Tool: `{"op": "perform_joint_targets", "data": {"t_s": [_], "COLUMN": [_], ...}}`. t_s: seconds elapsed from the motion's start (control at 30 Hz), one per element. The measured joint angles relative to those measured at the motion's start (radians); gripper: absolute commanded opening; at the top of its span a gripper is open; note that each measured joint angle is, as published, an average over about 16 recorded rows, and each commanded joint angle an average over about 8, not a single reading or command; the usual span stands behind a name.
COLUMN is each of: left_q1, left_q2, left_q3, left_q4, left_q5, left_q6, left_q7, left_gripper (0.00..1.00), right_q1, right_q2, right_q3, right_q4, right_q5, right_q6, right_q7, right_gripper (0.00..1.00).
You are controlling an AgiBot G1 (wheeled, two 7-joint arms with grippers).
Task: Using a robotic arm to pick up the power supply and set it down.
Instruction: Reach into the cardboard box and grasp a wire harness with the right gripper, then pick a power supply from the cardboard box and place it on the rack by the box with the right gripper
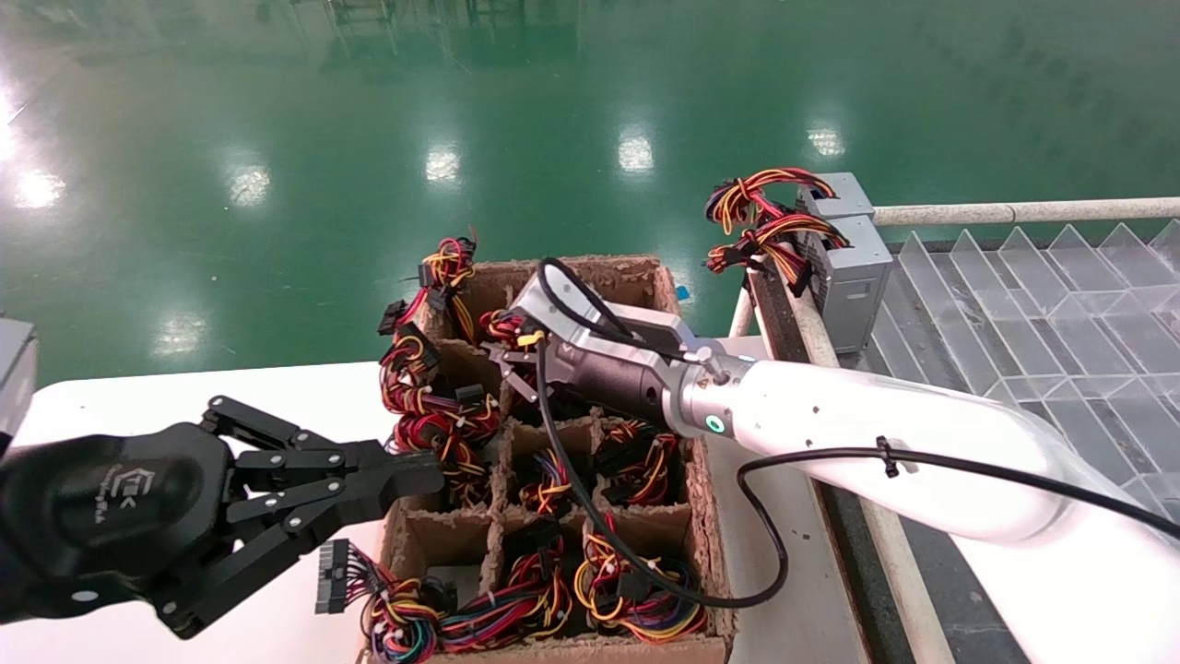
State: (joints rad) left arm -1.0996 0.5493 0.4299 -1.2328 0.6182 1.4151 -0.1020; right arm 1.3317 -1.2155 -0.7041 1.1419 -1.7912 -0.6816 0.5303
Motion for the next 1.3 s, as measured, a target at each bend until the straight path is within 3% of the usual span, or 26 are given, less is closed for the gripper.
{"op": "perform_joint_targets", "data": {"t_s": [0.83,1.3], "left_q1": [0.000,0.000], "left_q2": [0.000,0.000], "left_q3": [0.000,0.000], "left_q4": [0.000,0.000], "left_q5": [0.000,0.000], "left_q6": [0.000,0.000], "left_q7": [0.000,0.000], "left_gripper": [0.00,0.00], "right_q1": [0.053,0.203], "right_q2": [0.084,0.155], "right_q3": [0.024,0.104], "right_q4": [0.195,0.223], "right_q5": [-0.014,0.155], "right_q6": [-0.054,-0.128], "right_q7": [0.047,-0.169], "right_gripper": [0.00,0.00]}}
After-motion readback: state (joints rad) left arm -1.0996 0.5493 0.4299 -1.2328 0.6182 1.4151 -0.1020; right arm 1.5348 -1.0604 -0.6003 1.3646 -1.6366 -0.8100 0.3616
